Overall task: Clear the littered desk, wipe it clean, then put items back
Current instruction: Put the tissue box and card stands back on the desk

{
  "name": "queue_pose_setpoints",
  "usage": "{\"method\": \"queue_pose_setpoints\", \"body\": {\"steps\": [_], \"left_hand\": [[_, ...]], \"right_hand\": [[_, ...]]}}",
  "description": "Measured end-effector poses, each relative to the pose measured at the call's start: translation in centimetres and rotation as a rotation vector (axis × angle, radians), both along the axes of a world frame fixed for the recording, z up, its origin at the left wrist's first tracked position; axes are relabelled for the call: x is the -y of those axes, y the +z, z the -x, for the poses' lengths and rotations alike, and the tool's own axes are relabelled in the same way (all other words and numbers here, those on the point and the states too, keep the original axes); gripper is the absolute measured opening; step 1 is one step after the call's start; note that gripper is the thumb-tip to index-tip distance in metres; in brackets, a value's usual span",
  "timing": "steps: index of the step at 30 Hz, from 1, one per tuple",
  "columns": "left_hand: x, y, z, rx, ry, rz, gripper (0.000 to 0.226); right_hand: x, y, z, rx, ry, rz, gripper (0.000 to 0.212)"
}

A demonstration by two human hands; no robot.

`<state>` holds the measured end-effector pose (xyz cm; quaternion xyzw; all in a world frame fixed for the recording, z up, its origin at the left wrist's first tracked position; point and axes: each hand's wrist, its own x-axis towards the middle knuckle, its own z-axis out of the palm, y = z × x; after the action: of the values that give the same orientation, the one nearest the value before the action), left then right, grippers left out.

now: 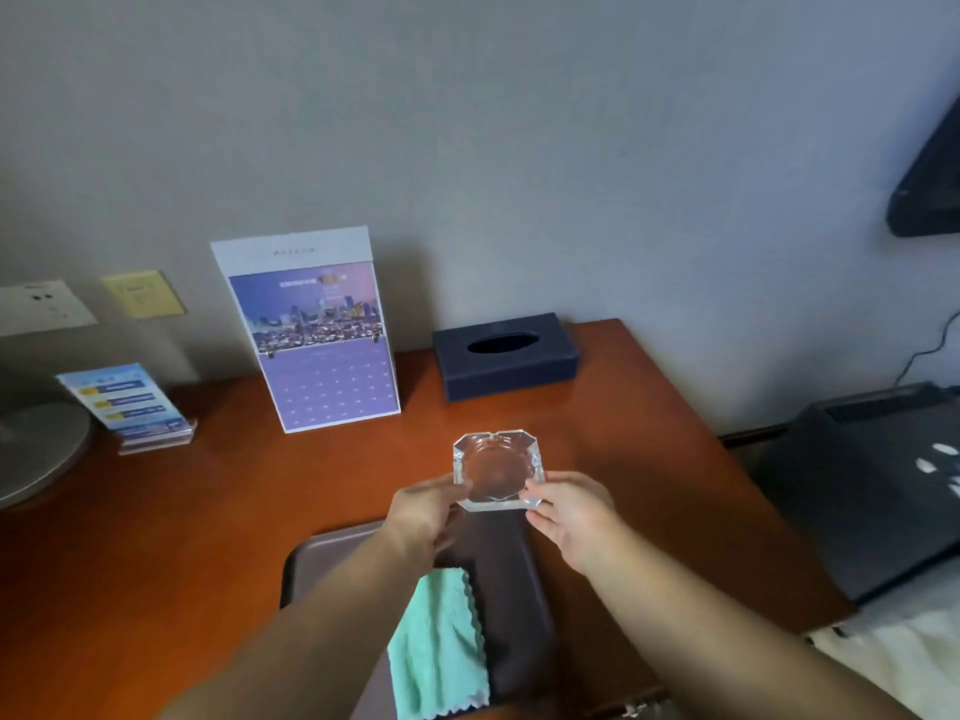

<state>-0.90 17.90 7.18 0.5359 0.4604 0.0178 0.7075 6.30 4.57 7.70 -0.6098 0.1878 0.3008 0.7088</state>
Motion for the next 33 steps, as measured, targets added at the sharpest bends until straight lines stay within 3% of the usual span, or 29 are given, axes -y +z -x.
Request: {"method": "queue_pose_setpoints", "body": {"steps": [7, 17, 28, 33], "left_hand": [[0.4, -0.6, -5.1, 0.02, -0.131, -0.008, 0.014], [4.8, -2.6, -11.4, 0.001, -0.369, -0.036, 0.027], [13.0, -7.0, -21.4, -0.16, -0.156, 0.067, 0.03], [15.4, -8.2, -25.7, -0.193, -0.03, 0.057, 0.044]], "right_hand": [[0.9, -0.7, -4.1, 0.026, -0.094, 0.081, 0.012], [5.9, -4.4, -11.4, 0.085, -0.08, 0.347, 0.011], [12.8, -8.8, -22.7, 0.157, 0.188, 0.572, 0.018], [14.3, -10.1, -27.2, 0.262, 0.316, 0.638, 0.005]]}}
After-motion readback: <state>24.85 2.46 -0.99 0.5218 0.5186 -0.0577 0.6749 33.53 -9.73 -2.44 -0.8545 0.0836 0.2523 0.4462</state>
